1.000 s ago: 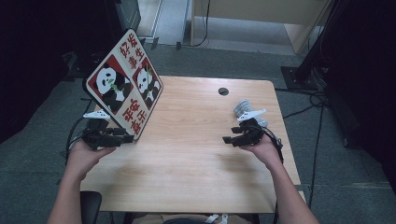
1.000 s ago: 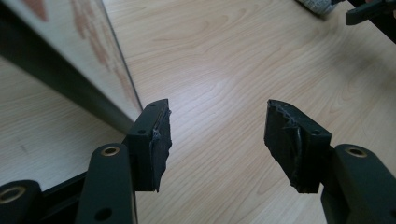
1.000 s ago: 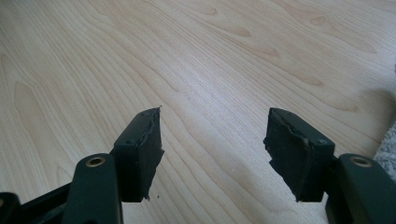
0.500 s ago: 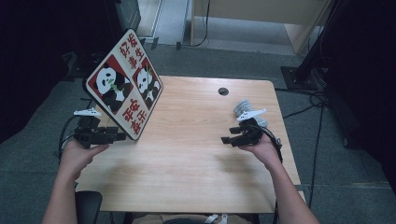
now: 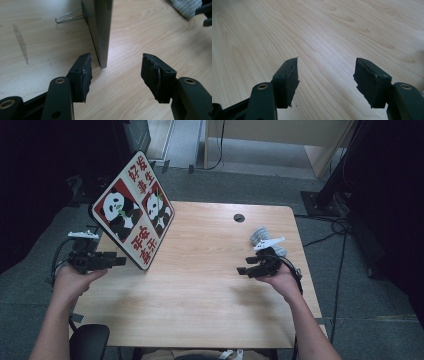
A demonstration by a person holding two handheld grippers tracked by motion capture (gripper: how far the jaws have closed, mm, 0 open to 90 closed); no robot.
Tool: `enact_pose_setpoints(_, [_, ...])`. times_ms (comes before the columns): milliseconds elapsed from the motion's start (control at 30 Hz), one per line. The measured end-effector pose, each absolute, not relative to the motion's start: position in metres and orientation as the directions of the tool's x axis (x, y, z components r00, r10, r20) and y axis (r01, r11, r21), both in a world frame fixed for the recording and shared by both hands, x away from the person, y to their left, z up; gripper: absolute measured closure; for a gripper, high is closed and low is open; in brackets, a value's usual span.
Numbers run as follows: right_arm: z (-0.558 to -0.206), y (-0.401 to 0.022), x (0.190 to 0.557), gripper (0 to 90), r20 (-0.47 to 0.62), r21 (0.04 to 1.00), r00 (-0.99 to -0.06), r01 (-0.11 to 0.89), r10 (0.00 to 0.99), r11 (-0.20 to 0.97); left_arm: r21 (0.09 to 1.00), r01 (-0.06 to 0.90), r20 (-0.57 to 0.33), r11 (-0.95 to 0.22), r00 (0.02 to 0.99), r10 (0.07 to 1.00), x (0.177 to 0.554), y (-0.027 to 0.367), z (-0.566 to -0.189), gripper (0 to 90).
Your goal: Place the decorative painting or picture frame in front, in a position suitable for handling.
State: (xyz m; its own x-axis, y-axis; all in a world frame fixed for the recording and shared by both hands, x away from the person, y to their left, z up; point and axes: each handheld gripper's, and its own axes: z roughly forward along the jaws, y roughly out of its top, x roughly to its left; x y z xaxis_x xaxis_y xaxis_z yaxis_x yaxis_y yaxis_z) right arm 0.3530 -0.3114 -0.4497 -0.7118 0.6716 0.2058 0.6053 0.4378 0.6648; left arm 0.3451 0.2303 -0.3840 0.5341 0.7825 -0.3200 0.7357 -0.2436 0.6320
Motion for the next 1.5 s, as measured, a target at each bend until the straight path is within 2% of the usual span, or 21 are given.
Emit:
enact_pose_setpoints(333, [-0.451,-0.311,0.354,35.9,0.202,0.66,-0.713,0.606,0.671,0.445,0.634,0.74,-0.307,-0.227,0.51,0.804,0.352,0.242,-0.359,41.9])
enact_pose_setpoints(733, [-0.452,-0.311,0.354,35.9,0.204,0.651,-0.713,0.61,0.671,0.451,0.647,0.723,-0.295,-0.241,0.529,0.796,0.37,0.238,-0.323,41.2])
enact_pose_setpoints(1500, [-0.455,-0.308,0.355,35.7,0.195,0.641,-0.722,0.606,0.664,0.471,0.601,0.75,-0.29,-0.277,0.527,0.799,0.428,0.226,-0.273,41.7])
